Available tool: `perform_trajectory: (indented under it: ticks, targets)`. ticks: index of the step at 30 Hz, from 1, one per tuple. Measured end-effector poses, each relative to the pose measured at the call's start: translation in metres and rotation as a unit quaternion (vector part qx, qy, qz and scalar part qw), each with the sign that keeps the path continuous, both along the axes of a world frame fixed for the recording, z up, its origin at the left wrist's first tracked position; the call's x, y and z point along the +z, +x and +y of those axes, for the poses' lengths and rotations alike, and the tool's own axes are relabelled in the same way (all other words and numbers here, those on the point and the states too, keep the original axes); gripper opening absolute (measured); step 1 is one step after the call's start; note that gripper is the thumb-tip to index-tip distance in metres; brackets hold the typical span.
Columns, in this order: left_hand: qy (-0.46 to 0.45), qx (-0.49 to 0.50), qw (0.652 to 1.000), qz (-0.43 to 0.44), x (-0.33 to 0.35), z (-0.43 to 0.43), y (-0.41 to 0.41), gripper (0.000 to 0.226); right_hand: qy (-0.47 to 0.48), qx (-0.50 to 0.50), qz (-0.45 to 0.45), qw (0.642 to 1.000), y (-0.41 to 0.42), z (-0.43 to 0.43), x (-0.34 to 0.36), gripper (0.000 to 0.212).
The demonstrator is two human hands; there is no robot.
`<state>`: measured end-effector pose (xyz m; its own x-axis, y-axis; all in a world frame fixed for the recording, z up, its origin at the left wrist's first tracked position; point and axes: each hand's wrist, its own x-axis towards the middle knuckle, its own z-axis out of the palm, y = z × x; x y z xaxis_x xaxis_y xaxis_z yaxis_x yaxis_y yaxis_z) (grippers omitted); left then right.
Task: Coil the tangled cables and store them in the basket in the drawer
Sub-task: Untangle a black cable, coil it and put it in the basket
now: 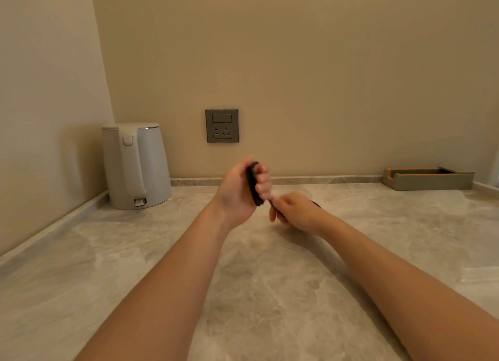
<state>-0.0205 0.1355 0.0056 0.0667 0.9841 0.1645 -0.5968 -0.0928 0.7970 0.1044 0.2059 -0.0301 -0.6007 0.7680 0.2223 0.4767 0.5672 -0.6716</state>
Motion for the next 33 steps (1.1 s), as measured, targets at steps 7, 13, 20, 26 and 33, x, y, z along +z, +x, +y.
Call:
perform_trajectory:
  ticks: [7,13,20,26,33]
  targets:
    - [-0.007,0.137,0.984,-0.116,0.002,0.004,-0.027,0.042,0.059,0.070,-0.212,0.973,-0.008,-0.038,0.026,0.032]
    - [-0.039,0.250,0.968,0.004,-0.003,0.010,-0.027,0.045,0.220,0.036,-0.292,0.930,-0.009,-0.063,0.037,0.026]
    - [-0.067,0.088,0.939,0.324,-0.011,0.002,-0.010,0.050,0.334,-0.028,-0.127,0.934,0.006,-0.051,0.053,0.018]
    - [-0.088,-0.050,0.929,0.357,-0.007,-0.005,-0.006,0.076,0.253,0.013,-0.015,0.967,0.014,-0.030,0.047,0.025]
    - [-0.103,-0.126,0.917,0.365,-0.003,-0.005,-0.005,0.070,0.073,0.127,0.083,0.986,0.018,-0.012,0.035,0.022]
